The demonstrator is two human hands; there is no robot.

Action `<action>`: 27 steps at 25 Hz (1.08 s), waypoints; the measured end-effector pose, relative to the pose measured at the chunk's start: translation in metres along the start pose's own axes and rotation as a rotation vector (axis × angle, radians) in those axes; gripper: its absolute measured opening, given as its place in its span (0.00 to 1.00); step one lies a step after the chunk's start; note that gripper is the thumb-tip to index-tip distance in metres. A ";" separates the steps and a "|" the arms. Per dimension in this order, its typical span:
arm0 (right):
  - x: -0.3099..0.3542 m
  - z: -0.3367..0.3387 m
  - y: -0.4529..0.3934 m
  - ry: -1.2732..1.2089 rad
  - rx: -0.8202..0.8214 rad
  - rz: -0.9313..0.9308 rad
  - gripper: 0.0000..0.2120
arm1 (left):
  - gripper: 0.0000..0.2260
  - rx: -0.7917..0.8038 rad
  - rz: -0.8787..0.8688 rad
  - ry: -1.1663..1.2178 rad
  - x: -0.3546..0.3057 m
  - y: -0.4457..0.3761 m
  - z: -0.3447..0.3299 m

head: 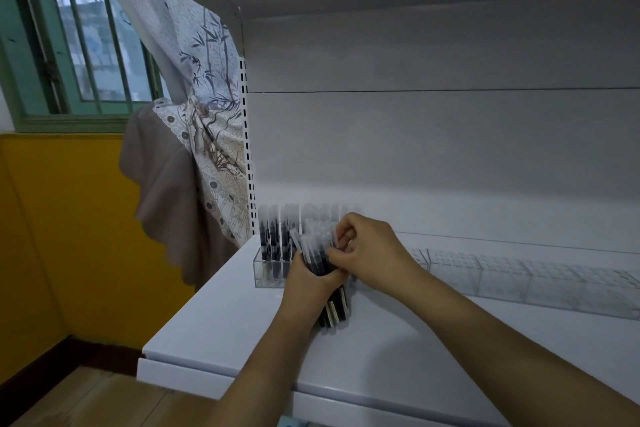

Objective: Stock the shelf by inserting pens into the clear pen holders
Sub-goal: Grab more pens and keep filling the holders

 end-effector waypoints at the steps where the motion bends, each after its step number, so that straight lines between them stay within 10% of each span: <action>1: -0.004 0.002 -0.001 -0.050 0.006 -0.019 0.08 | 0.16 -0.003 -0.001 -0.004 -0.001 0.000 0.000; 8: -0.018 0.009 -0.005 -0.256 0.010 -0.011 0.04 | 0.20 -0.031 0.060 -0.046 -0.002 0.005 -0.001; 15: 0.003 0.089 -0.034 -0.541 -0.515 0.078 0.05 | 0.18 -0.037 0.148 -0.054 -0.001 0.009 0.001; 27: -0.061 0.035 -0.037 -0.323 -0.361 0.059 0.04 | 0.16 -0.059 0.150 -0.032 -0.001 0.009 0.002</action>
Point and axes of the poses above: each hand's wrist, its own y-axis away from the middle knuckle, its own z-axis out of the back of the hand, x = y × z, the point moved 5 cm from there along -y, towards the middle knuckle, and after that the axes turned 8 degrees about -y, right-handed, at the moved point
